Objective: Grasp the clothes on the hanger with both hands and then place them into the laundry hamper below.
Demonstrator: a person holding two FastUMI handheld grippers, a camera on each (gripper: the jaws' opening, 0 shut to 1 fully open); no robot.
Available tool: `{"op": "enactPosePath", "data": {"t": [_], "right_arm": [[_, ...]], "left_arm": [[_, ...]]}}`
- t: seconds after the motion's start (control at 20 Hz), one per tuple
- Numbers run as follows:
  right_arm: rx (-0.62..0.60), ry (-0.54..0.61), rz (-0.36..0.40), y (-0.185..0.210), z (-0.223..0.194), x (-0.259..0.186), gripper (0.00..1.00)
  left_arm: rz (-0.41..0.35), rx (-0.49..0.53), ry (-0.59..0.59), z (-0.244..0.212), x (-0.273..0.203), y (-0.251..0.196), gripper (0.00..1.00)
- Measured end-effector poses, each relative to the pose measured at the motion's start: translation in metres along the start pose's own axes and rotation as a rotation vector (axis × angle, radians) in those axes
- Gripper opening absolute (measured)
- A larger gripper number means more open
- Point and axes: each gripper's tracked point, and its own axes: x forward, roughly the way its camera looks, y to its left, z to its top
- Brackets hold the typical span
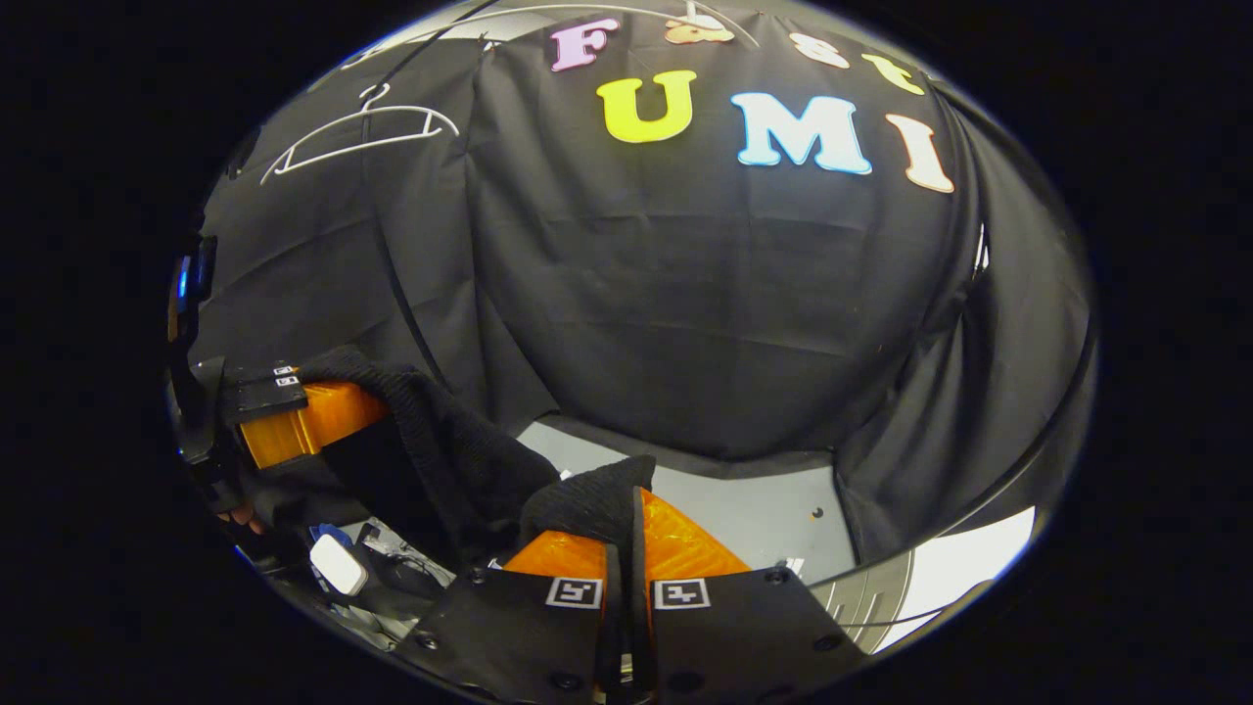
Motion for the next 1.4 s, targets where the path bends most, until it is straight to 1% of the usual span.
{"op": "enactPosePath", "data": {"t": [0.05,0.15,0.2,0.25,0.4,0.45,0.65,0.7,0.9,0.95,1.0,1.05,1.1,1.15,1.2,1.25,1.35,1.4], "right_arm": [[0.003,0.019,-0.007,0.0,-0.008,0.002,0.06],[0.01,0.055,-0.018,-0.001,-0.021,0.008,0.06],[0.014,0.073,-0.025,-0.002,-0.029,0.01,0.06],[0.019,0.089,-0.03,-0.002,-0.036,0.012,0.06],[0.037,0.136,-0.044,-0.001,-0.056,0.011,0.06],[0.042,0.152,-0.049,-0.004,-0.051,0.022,0.06],[0.056,0.217,-0.065,-0.009,-0.073,0.023,0.06],[0.057,0.239,-0.065,-0.01,-0.078,0.022,0.09],[0.064,0.307,-0.058,-0.002,-0.107,0.022,0.09],[0.064,0.326,-0.055,-0.001,-0.113,0.022,0.14],[0.069,0.345,-0.039,0.002,-0.118,0.02,0.24],[0.077,0.349,-0.013,0.006,-0.121,0.016,0.22],[0.097,0.342,0.026,0.015,-0.119,0.015,0.48],[0.105,0.327,0.04,0.018,-0.115,0.013,0.74],[0.098,0.31,0.026,0.015,-0.108,0.01,1.0],[0.088,0.295,0.012,0.011,-0.103,0.008,0.94],[0.075,0.267,-0.006,0.009,-0.097,-0.001,0.94],[0.075,0.252,-0.016,0.008,-0.093,-0.006,0.97]], "left_arm": [[-0.003,0.001,0.029,-0.009,0.006,-0.002,0.0],[-0.005,0.006,0.083,-0.029,0.016,-0.009,0.03],[-0.008,0.008,0.108,-0.037,0.02,-0.013,0.02],[-0.006,0.008,0.135,-0.044,0.023,-0.017,0.03],[-0.009,0.01,0.209,-0.063,0.027,-0.02,0.02],[-0.011,0.011,0.236,-0.069,0.03,-0.022,0.02],[-0.008,0.02,0.338,-0.103,0.037,-0.021,0.0],[0.005,0.021,0.358,-0.109,0.037,-0.02,0.0],[0.003,0.011,0.439,-0.131,0.033,-0.025,0.04],[0.006,0.014,0.453,-0.133,0.031,-0.025,0.05],[0.006,0.014,0.453,-0.138,0.029,-0.025,0.19],[0.007,0.014,0.448,-0.137,0.028,-0.023,0.33],[0.012,0.015,0.44,-0.137,0.025,-0.02,0.47],[0.02,0.017,0.43,-0.133,0.023,-0.017,0.61],[0.034,0.019,0.415,-0.13,0.016,-0.011,0.75],[0.044,0.022,0.395,-0.124,0.015,-0.006,0.89],[0.059,0.025,0.352,-0.109,0.009,0.0,0.89],[0.061,0.028,0.331,-0.1,0.002,0.001,0.89]]}}
